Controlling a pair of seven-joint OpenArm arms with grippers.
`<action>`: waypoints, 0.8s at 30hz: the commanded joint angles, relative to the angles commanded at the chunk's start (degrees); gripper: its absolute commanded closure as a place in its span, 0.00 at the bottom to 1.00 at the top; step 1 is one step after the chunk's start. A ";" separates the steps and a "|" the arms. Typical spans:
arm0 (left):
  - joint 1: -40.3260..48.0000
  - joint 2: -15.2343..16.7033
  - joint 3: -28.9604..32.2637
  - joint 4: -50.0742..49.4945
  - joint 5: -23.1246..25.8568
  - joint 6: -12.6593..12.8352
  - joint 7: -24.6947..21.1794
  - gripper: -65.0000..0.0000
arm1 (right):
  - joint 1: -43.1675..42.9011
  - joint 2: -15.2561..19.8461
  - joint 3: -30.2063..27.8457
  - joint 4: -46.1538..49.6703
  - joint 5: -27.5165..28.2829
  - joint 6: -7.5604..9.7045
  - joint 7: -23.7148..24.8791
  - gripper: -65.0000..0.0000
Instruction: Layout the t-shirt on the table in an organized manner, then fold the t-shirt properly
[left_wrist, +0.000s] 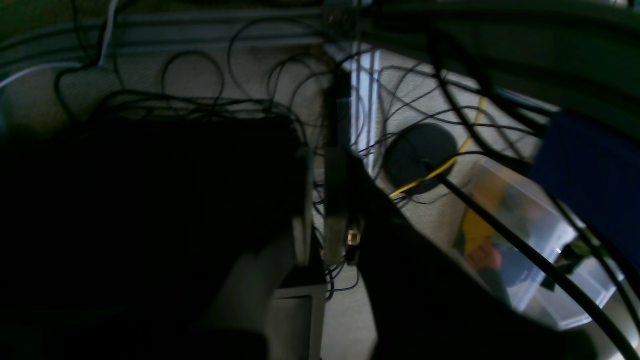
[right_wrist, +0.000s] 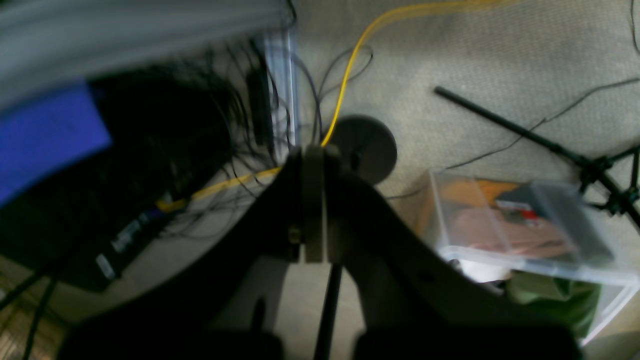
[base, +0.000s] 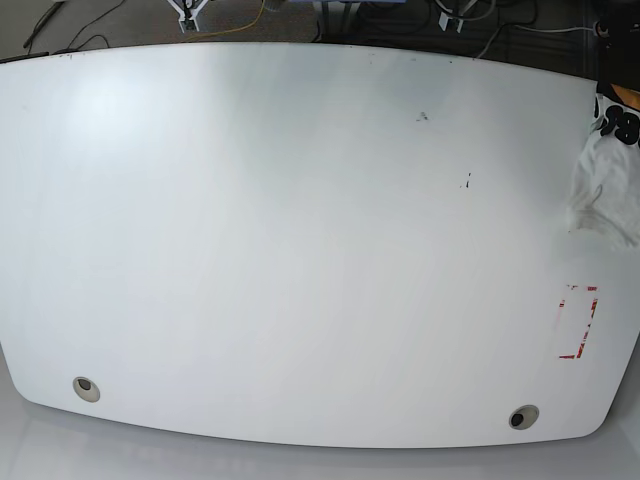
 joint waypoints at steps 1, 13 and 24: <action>-0.79 0.00 0.00 -1.58 0.00 0.09 0.00 0.96 | 0.70 0.00 0.00 -1.32 -0.62 0.00 0.35 1.00; -9.58 -1.85 0.09 -18.99 0.18 9.76 -6.59 0.96 | 8.88 0.00 0.00 -14.15 -3.52 -0.35 2.55 1.00; -13.27 -2.02 0.18 -23.65 0.09 10.99 -7.56 0.96 | 11.34 0.00 0.00 -15.30 -4.13 -0.62 2.55 1.00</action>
